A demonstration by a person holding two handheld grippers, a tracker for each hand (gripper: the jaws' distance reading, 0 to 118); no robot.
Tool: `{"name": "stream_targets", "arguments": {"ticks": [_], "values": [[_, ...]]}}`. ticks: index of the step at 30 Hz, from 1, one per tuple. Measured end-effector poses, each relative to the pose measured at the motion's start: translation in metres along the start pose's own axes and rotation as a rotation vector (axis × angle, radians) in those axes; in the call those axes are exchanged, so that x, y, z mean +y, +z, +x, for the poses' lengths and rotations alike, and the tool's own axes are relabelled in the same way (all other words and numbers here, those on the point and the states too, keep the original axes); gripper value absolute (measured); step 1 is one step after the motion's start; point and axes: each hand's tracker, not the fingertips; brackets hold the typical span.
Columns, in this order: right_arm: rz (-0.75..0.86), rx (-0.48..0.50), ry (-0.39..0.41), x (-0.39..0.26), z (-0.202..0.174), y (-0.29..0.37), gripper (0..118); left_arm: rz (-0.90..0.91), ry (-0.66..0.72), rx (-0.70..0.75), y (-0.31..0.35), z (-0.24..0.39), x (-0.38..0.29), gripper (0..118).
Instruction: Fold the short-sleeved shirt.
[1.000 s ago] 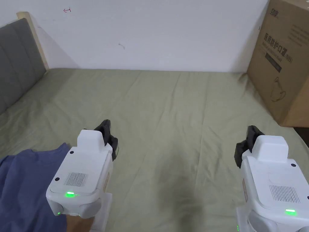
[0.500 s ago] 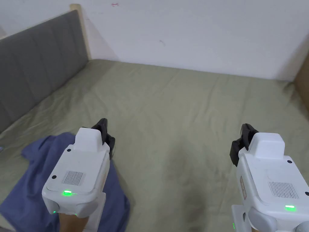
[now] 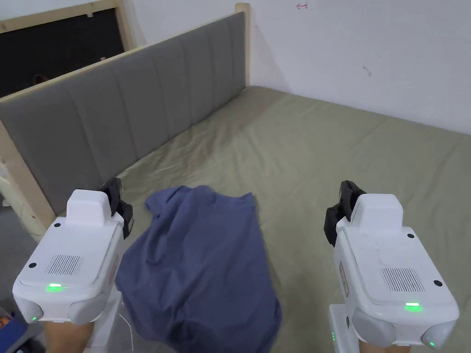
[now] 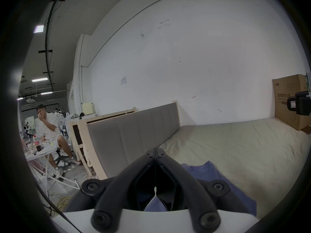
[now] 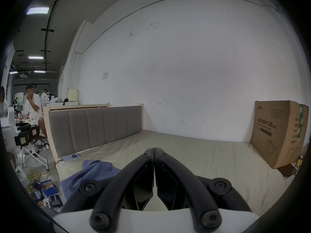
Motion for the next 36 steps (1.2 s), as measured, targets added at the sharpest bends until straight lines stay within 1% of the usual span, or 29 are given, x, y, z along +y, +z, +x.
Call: {"name": "stream_targets", "arguments": {"ticks": [3,8,13,19,20,21,22,23,24,25,26,29,30,31,32,33,34,35,36], "values": [[-0.005,0.028,0.004,-0.001,-0.012,-0.006,0,-0.022,-0.001,0.018,-0.001,-0.011,-0.006,0],[-0.014,0.042,0.013,-0.003,-0.013,-0.007,0,-0.107,0.024,-0.011,-0.012,-0.012,-0.017,0],[-0.027,0.013,0.030,-0.005,0.001,-0.010,0,-0.250,0.053,-0.106,-0.044,0.008,-0.028,0],[-0.056,-0.043,0.052,-0.013,0.025,-0.015,0,-0.501,0.139,-0.226,-0.108,0.049,-0.052,0],[-0.060,-0.053,0.056,-0.014,0.028,-0.016,0,-0.547,0.144,-0.241,-0.117,0.056,-0.056,7],[-0.066,-0.061,0.059,-0.016,0.033,-0.017,0,-0.576,0.150,-0.239,-0.125,0.065,-0.061,24],[-0.072,-0.070,0.061,-0.018,0.037,-0.018,0,-0.625,0.157,-0.253,-0.133,0.072,-0.065,46],[-0.079,-0.078,0.063,-0.019,0.041,-0.019,0,-0.667,0.160,-0.269,-0.139,0.079,-0.069,71],[-0.086,-0.086,0.065,-0.022,0.045,-0.019,0,-0.706,0.165,-0.269,-0.148,0.089,-0.075,98],[-0.091,-0.093,0.067,-0.023,0.048,-0.019,0,-0.752,0.162,-0.276,-0.155,0.098,-0.081,110],[-0.097,-0.101,0.070,-0.025,0.052,-0.020,0,-0.797,0.150,-0.289,-0.162,0.105,-0.087,115],[-0.117,-0.124,0.077,-0.031,0.063,-0.019,0,-0.864,0.110,-0.312,-0.174,0.131,-0.105,115],[-0.123,-0.132,0.077,-0.033,0.067,-0.018,0,-0.893,0.092,-0.317,-0.179,0.138,-0.113,113],[-0.129,-0.140,0.079,-0.035,0.071,-0.018,0,-0.919,0.077,-0.321,-0.182,0.146,-0.121,109],[-0.137,-0.148,0.081,-0.037,0.075,-0.017,0,-0.936,0.065,-0.320,-0.185,0.153,-0.128,98],[-0.143,-0.155,0.081,-0.039,0.079,-0.016,0,-0.952,0.053,-0.315,-0.186,0.160,-0.134,79],[-0.150,-0.163,0.081,-0.041,0.083,-0.016,0,-0.970,0.041,-0.323,-0.183,0.166,-0.138,68],[-0.156,-0.170,0.078,-0.043,0.087,-0.015,0,-0.995,0.028,-0.332,-0.182,0.170,-0.144,68],[-0.162,-0.178,0.075,-0.045,0.091,-0.014,0,-0.998,0.009,-0.320,-0.180,0.174,-0.147,61]]}}
